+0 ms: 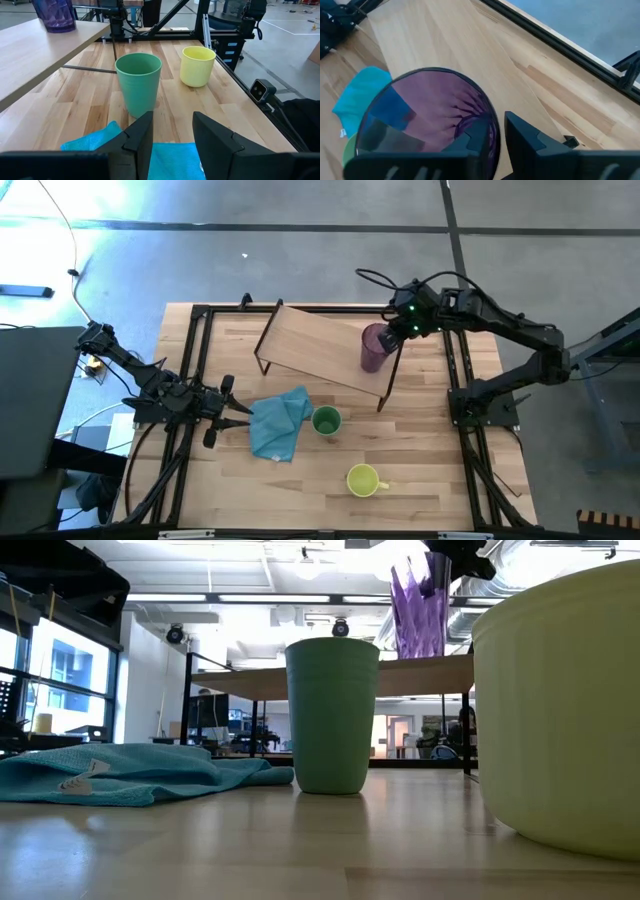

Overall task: Stack small to large cups/mugs on shelf
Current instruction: Put the purple cup on the shelf

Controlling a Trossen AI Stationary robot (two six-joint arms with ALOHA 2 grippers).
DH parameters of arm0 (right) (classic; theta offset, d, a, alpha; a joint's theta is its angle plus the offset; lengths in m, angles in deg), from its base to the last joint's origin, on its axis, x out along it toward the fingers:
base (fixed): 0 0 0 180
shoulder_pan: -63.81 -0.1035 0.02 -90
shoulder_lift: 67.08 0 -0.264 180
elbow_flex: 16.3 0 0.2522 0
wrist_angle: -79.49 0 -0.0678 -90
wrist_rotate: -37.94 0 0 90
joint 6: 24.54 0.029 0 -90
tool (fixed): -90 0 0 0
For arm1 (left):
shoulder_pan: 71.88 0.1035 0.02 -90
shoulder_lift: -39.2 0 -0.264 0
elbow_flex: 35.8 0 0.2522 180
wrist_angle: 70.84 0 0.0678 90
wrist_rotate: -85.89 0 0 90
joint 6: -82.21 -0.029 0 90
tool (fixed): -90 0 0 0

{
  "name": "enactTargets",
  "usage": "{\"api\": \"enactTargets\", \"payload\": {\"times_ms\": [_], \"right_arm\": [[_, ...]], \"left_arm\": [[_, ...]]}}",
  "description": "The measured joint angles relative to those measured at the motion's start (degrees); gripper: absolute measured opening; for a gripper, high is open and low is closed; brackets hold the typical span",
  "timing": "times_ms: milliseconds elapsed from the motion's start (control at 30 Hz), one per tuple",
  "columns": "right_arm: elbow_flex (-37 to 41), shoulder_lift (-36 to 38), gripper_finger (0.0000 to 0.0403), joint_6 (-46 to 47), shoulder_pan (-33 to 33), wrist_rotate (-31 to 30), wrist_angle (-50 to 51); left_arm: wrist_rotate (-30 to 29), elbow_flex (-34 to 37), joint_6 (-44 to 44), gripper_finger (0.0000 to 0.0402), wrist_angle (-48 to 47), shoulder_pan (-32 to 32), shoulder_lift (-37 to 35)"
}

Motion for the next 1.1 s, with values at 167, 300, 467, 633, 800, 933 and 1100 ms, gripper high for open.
{"api": "enactTargets", "payload": {"times_ms": [167, 300, 467, 633, 800, 933, 1100], "right_arm": [[0.0, 0.0, 0.0063, -0.23, 0.0, -0.11, -0.19], [0.0, 0.02, 0.0064, -0.46, 0.0, -0.57, -0.33], [0.0, 0.02, 0.0064, -1.35, 0.0, -0.83, -1.34], [0.0, 0.04, 0.0064, -1.53, 0.0, -1.44, -2.06], [0.0, 0.04, 0.0064, -1.53, 0.0, -2.03, -2.07], [0.0, 0.04, 0.0064, -1.55, 0.0, -2.32, -2.6], [0.0, 0.07, 0.0064, -2.0, 0.01, -2.07, -3.25]], "left_arm": [[0.0, 0.0, 0.0, 0.0127, -0.02, 0.01, 0.0], [0.0, 0.0, 0.0, 0.0127, -0.01, 0.0, 0.0], [0.0, 0.0, 0.0, 0.0127, 0.0, -0.01, 0.0], [0.0, 0.0, 0.0, 0.0127, 0.0, -0.01, 0.0], [0.0, 0.0, 0.0, 0.0127, 0.0, 0.0, 0.0], [0.0, 0.0, 0.0, 0.0127, 0.0, 0.01, 0.0], [0.0, 0.0, 0.01, 0.0127, 0.0, -0.01, 0.0]]}}
